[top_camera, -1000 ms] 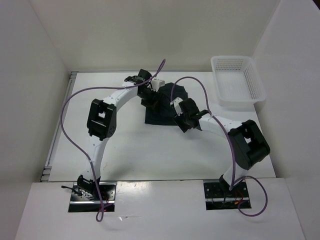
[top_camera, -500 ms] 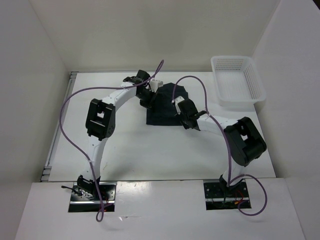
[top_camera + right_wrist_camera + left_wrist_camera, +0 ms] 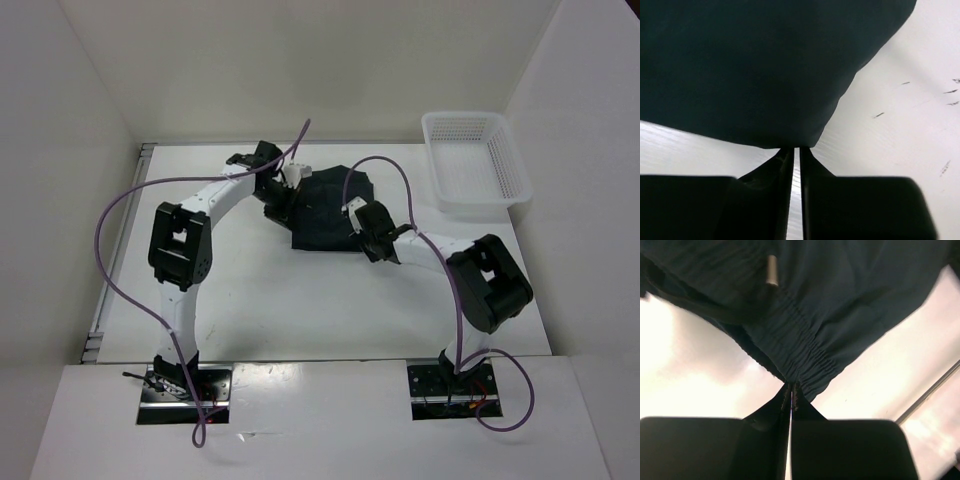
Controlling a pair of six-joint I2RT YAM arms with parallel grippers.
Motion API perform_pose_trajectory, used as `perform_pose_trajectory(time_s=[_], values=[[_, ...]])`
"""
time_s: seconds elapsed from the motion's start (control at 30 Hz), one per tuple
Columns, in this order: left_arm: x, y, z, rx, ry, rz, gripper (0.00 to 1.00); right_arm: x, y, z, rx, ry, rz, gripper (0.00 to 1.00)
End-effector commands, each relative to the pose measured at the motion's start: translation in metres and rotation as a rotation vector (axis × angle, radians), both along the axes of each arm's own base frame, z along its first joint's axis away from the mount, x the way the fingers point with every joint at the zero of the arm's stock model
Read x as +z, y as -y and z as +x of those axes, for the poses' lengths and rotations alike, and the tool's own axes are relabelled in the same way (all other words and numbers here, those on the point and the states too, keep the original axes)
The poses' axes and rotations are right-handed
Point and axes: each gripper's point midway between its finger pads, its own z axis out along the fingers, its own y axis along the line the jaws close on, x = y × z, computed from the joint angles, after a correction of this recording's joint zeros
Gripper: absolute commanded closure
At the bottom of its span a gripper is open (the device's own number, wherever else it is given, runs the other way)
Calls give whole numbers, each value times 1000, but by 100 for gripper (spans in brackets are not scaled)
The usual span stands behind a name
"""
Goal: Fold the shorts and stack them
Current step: Fold the shorts
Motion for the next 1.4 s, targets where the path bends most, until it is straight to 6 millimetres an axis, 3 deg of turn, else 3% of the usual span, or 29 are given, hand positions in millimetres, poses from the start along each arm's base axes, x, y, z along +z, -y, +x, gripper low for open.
perform_pose_trajectory(time_s=[0.0, 0.1, 0.2, 0.27, 0.3, 0.43, 0.5, 0.53, 0.6, 0.63, 0.67, 0.7, 0.73, 0.8, 0.83, 0.9, 0.93, 0.97, 1.0, 1.03, 1.1, 1.13, 1.23, 1.37], values=[[-30, -12, -21, 7, -98, 50, 98, 16, -19, 4, 58, 64, 38, 83], [-43, -13, -19, 10, -106, 62, 93, 15, -23, -2, 100, 30, 43, 61], [-42, -13, -10, 16, -69, 67, 88, 26, -28, -11, 164, -5, 54, 42], [-35, -12, -2, 19, -40, 67, 82, 35, -30, -16, 201, -20, 59, 32], [-35, -12, -2, 19, -40, 67, 75, 43, -32, -21, 236, -21, 70, 22], [-10, -13, 5, 28, 27, 61, 56, 73, -28, -44, 317, -9, 92, 4], [1, -16, 10, 40, 66, 76, 49, 91, -28, -51, 350, 25, 116, 0], [13, -17, 8, 40, 81, 71, 47, 114, -28, -55, 360, 83, 148, 0], [25, -30, 11, 71, 106, 86, 40, 133, -24, -57, 357, 129, 172, 0], [44, -33, 14, 83, 150, 71, 37, 155, -15, -50, 299, 185, 205, 0], [52, -38, 13, 94, 159, 69, 34, 165, -7, -44, 258, 212, 210, 0], [63, -49, 17, 119, 175, 49, 28, 178, 0, -35, 217, 243, 219, 0], [86, -57, 20, 139, 222, 24, 24, 185, 20, -24, 139, 266, 218, 0], [108, -77, 27, 187, 278, 1, 18, 195, 46, -9, 21, 288, 221, 0], [127, -104, 35, 249, 340, -6, 13, 195, 74, 2, -68, 297, 197, 0], [129, -136, 36, 324, 367, 17, 9, 194, 97, 7, -168, 290, 206, 0], [140, -154, 35, 369, 405, 33, 5, 192, 112, 6, -210, 284, 188, 0], [140, -187, 36, 450, 416, 74, 2, 192, 134, 8, -289, 293, 177, 0], [148, -203, 33, 488, 445, 84, 1, 192, 143, 5, -338, 283, 179, 0], [138, -227, 26, 545, 423, 100, 1, 189, 159, 2, -383, 271, 169, 0], [137, -246, 16, 593, 426, 118, 1, 182, 170, -9, -422, 215, 172, 0], [124, -259, 7, 627, 391, 138, 1, 181, 180, -13, -448, 197, 177, 0], [111, -274, -5, 670, 360, 149, 1, 166, 184, -29, -480, 104, 198, 0], [102, -298, -16, 734, 331, 163, 1, 166, 193, -39, -570, 108, 186, 0]])
